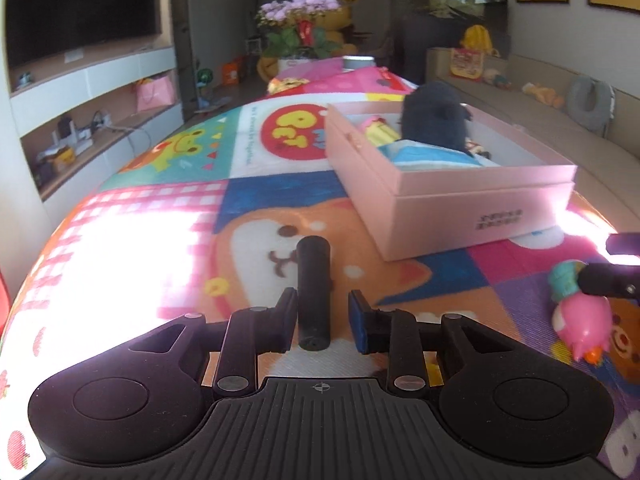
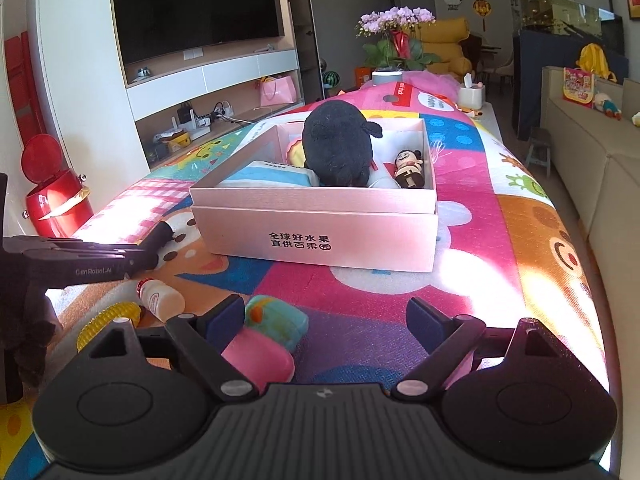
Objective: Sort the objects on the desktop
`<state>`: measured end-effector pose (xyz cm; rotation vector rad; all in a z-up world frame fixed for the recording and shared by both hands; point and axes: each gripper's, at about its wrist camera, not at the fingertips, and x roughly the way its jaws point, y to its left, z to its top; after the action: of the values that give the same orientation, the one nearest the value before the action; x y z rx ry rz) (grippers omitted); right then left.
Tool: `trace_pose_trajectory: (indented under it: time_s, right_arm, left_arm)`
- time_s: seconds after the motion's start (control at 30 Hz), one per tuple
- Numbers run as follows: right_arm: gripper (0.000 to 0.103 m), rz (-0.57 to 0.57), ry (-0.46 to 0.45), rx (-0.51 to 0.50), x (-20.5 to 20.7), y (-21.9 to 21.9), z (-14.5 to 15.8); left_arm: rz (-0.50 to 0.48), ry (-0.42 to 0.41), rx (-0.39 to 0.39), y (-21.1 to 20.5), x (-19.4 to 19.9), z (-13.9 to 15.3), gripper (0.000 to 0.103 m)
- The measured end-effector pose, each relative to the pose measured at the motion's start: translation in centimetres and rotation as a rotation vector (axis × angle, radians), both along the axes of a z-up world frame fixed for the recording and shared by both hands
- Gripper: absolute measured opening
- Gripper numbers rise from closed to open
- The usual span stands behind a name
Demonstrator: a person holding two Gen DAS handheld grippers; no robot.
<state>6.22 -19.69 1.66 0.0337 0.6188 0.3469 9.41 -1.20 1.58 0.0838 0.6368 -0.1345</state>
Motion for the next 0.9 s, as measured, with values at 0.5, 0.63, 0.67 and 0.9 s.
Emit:
trace_pose_trajectory:
  time_s: [0.5, 0.63, 0.67, 0.9]
  right_arm:
    - [0.102, -0.024, -0.042, -0.004, -2.3, -1.0, 0.0]
    - [0.103, -0.023, -0.027, 0.007, -2.1, -0.9, -0.2]
    - [0.103, -0.028, -0.023, 0.01, -2.1, -0.9, -0.2]
    - [0.103, -0.039, 0.004, 0.052, -1.6, -1.5, -0.6]
  left_arm:
    - [-0.061, 0.024, -0.033, -2.8, -2.2, 0.8, 0.071]
    - [-0.037, 0.071, -0.044, -2.2, 1.2, 0.7, 0.066]
    - [-0.024, 0.074, -0.042, -2.1, 2.0, 0.7, 0.059]
    - [-0.054, 0.092, 0.041, -2.7, 3.5, 0.3, 0.023]
